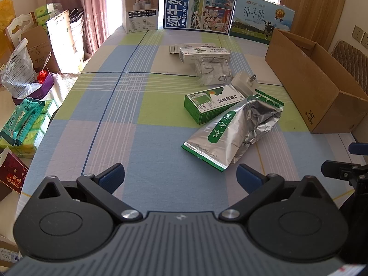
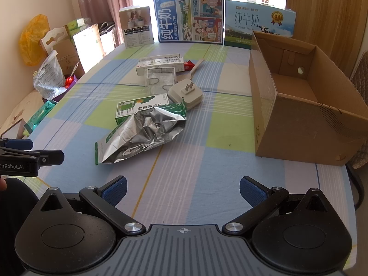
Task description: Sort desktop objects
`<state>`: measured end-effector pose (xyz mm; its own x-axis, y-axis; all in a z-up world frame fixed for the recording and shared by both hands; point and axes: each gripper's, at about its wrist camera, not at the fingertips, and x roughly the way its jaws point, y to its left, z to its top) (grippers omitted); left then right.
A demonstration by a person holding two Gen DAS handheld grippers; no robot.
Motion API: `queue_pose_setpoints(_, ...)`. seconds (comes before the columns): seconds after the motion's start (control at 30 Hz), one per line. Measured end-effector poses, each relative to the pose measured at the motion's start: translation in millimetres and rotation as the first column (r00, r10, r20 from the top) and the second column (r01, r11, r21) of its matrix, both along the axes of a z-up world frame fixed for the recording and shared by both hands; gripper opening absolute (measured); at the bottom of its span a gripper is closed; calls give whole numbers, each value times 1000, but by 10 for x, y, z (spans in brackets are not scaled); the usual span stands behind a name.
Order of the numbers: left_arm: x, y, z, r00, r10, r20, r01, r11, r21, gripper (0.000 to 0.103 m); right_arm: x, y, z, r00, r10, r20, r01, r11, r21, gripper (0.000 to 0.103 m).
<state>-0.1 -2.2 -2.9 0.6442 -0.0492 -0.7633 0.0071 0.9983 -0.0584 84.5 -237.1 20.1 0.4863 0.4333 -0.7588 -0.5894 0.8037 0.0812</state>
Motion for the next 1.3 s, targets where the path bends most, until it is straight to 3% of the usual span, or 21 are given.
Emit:
queue_pose_setpoints(0.1,0,-1,1,1000,0,0,0,1000,1,102,-3,1,1,1000,0,0,0,1000,0,101)
queue_pose_setpoints(0.17,1,0,2,979,202,0,-202,979,4,102,-5,1,2,1000,0,0,0,1000,-1,101)
queue_pose_setpoints(1.3,10,-14,-32,975,221,-4,-221,975,-3,102,14,-45,5,1000,3,1,-3,1000,-22,101)
